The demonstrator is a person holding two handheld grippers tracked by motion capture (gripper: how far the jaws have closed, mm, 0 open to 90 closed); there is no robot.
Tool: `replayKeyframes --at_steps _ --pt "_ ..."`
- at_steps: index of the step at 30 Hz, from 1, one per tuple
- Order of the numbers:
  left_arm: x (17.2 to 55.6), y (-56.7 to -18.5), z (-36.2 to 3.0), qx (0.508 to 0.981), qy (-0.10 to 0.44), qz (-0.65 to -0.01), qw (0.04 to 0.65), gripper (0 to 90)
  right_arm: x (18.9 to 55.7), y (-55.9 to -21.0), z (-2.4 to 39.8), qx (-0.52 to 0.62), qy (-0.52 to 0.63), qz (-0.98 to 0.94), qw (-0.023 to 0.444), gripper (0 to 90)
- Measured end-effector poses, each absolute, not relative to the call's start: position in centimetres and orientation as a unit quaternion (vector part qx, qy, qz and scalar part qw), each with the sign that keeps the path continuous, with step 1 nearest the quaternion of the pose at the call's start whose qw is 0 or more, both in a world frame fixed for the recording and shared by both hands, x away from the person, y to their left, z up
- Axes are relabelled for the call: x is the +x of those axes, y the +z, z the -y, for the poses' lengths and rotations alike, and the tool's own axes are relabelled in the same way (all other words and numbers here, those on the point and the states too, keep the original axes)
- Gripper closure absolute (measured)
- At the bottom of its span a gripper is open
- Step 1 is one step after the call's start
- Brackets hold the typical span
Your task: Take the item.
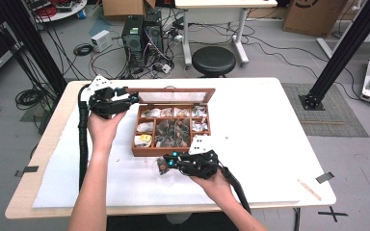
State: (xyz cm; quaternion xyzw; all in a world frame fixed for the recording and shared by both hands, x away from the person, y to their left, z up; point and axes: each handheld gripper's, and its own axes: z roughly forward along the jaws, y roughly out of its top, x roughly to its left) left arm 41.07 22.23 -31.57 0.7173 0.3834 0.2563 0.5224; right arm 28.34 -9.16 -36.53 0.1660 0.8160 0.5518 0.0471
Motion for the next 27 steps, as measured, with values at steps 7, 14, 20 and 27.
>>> replayKeyframes --at_steps 7,14,20,27 --pt "41.1 -31.6 -22.2 0.717 0.255 -0.383 0.523 47.4 28.5 -37.0 9.1 0.169 0.545 -0.82 0.045 90.0" --pt "41.1 -31.6 -22.2 0.717 0.256 -0.383 0.523 47.4 28.6 -37.4 8.8 0.175 0.538 -0.824 0.043 87.1" --pt "41.1 -31.6 -22.2 0.717 0.255 -0.384 0.523 47.4 28.6 -37.4 8.9 0.177 0.537 -0.823 0.046 80.0" --pt "41.0 -31.6 -22.2 0.717 0.256 -0.383 0.523 47.4 28.9 -36.8 9.9 0.184 0.549 -0.813 0.056 73.3"
